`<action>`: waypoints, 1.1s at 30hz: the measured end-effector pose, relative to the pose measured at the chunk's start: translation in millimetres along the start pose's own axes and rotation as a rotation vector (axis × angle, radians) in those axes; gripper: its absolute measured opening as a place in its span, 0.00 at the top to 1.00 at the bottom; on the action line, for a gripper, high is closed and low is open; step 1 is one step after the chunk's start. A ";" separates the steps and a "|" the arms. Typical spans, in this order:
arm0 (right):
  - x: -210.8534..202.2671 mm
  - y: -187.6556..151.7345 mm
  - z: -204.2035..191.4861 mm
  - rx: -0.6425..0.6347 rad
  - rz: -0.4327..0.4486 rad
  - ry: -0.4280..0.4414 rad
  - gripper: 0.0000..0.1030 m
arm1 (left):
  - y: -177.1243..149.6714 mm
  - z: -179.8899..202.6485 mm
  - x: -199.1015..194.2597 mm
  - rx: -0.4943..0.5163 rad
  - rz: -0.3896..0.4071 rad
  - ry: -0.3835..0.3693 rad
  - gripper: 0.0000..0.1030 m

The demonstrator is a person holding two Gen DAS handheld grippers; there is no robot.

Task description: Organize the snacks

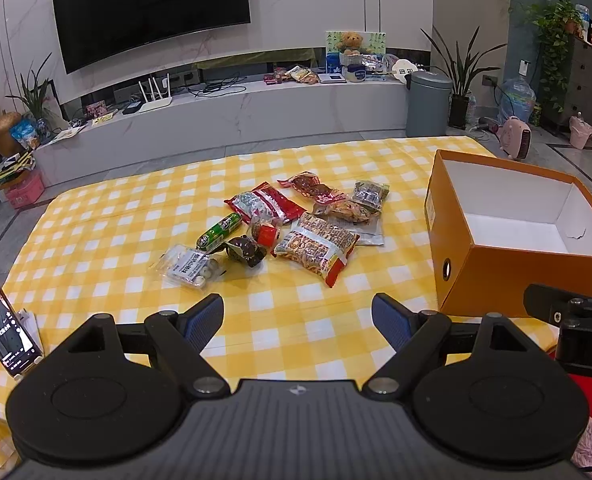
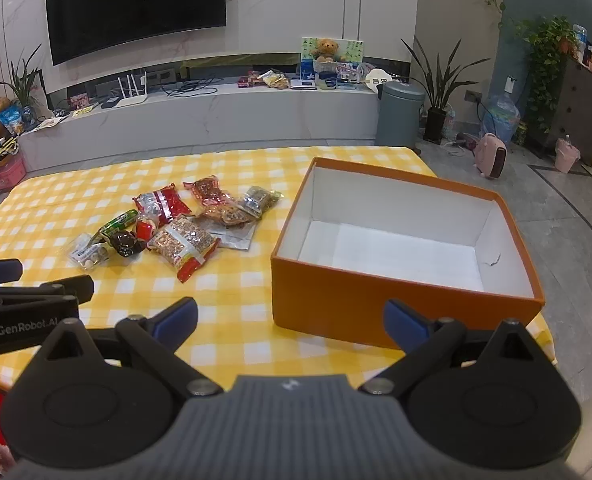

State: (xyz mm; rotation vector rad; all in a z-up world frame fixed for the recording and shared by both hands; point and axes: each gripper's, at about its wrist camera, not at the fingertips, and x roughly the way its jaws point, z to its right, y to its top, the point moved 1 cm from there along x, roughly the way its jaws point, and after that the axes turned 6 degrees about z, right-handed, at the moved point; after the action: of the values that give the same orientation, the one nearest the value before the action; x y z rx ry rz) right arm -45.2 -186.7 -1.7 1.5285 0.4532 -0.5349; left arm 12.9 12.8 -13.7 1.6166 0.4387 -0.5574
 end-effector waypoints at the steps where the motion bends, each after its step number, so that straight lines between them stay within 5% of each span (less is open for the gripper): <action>1: 0.3 0.0 -0.3 -0.001 0.000 0.000 0.06 | 0.0 0.0 0.0 0.000 0.000 -0.001 0.04; 33: 10.4 -2.7 -4.7 0.004 -0.027 -0.001 0.06 | -2.7 -4.7 4.5 -0.003 -0.003 -0.002 0.04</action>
State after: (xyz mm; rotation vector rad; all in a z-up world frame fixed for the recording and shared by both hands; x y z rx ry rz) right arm -38.2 -182.4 -10.1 1.5271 0.4726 -0.5580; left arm 15.4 17.5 -18.1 1.6125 0.4402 -0.5600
